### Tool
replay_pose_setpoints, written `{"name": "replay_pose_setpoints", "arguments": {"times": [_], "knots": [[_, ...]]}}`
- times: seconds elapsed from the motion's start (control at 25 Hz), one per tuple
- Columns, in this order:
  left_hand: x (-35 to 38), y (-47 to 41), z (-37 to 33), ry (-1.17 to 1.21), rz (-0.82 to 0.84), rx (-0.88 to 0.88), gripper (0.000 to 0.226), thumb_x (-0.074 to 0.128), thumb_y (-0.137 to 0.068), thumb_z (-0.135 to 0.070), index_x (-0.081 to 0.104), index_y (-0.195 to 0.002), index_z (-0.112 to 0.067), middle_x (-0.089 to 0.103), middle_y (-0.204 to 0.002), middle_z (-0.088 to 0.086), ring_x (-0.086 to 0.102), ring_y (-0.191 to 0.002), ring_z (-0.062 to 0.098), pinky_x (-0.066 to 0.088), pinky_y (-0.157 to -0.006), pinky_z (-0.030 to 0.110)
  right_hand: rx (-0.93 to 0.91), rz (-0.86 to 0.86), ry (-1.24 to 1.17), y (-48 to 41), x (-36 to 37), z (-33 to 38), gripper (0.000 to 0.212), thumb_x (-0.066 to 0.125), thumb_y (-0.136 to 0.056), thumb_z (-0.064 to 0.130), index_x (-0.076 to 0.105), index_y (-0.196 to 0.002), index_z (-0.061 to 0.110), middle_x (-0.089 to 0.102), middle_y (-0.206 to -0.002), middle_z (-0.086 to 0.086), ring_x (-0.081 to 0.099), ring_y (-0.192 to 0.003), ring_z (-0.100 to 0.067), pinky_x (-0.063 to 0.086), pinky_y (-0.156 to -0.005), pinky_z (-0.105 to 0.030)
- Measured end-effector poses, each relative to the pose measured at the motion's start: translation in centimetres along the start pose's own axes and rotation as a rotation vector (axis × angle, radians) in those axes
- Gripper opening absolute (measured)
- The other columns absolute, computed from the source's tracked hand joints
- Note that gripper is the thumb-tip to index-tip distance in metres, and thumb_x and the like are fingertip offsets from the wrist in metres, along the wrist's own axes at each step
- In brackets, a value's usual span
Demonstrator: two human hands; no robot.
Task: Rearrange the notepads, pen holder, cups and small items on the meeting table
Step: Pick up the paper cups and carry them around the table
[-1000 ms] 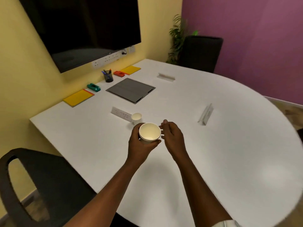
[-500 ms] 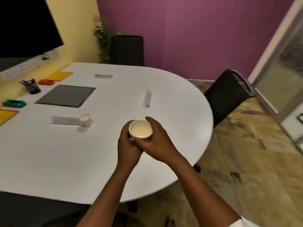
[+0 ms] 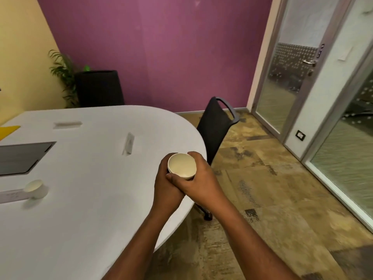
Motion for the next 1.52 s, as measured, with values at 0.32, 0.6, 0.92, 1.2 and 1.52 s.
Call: {"name": "replay_pose_setpoints", "arguments": {"times": [0.32,0.6,0.92,1.2,1.52], "knots": [[18.4,-2.9,-2.5,0.074,0.015,-0.008,0.034,0.067,-0.083,-0.019,0.055,-0.115,-0.018,0.062,-0.107,-0.002,0.060,-0.101,0.006,0.047,-0.085,0.012,-0.103,-0.046,0.085,-4.2,-15.4,-7.1,0.079,0.074,-0.071,0.054,0.039,-0.134,0.022,0.049,-0.126,0.004,0.047,-0.113,-0.010,0.044,-0.092,-0.024],[26.7,-8.9,-1.1,0.074,0.005,-0.048,0.042,0.058,-0.081,-0.027,0.052,-0.122,-0.015,0.063,-0.108,-0.014,0.061,-0.102,0.004,0.048,-0.081,0.011,-0.159,-0.017,0.086,-11.4,-21.7,-11.3,0.084,0.068,-0.072,0.061,0.033,-0.138,0.023,0.043,-0.128,0.006,0.042,-0.113,-0.006,0.039,-0.090,-0.019],[36.1,-22.8,3.1,0.122,0.007,0.031,0.032,0.065,-0.081,-0.036,0.053,-0.110,-0.037,0.059,-0.107,-0.019,0.058,-0.101,0.001,0.048,-0.082,0.013,-0.180,-0.005,0.206,-27.1,-25.7,-18.1,0.085,0.064,-0.068,0.070,0.033,-0.135,0.026,0.045,-0.127,0.008,0.040,-0.104,-0.003,0.037,-0.080,-0.018],[42.3,-37.4,6.8,0.112,0.071,0.061,0.043,0.073,-0.079,-0.010,0.056,-0.114,-0.027,0.064,-0.107,-0.011,0.061,-0.098,0.001,0.050,-0.078,0.014,-0.102,-0.031,0.117,-42.6,-27.5,-22.9,0.081,0.069,-0.066,0.067,0.037,-0.130,0.029,0.048,-0.120,0.011,0.043,-0.104,-0.003,0.033,-0.074,-0.008],[49.4,-48.9,10.6,0.031,0.009,0.089,0.051,0.073,-0.071,-0.022,0.054,-0.118,-0.015,0.061,-0.109,-0.009,0.059,-0.099,-0.004,0.049,-0.078,0.011,-0.175,-0.043,0.107,-56.3,-30.1,-28.8,0.085,0.070,-0.063,0.067,0.041,-0.132,0.027,0.034,-0.114,0.018,0.029,-0.096,0.011,0.030,-0.065,0.004]]}}
Point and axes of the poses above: each hand's wrist, its own y-axis away from the middle knuckle, its own x-axis out of the palm, z = x × y, the point moved 3 cm from there along -y, towards the middle knuckle
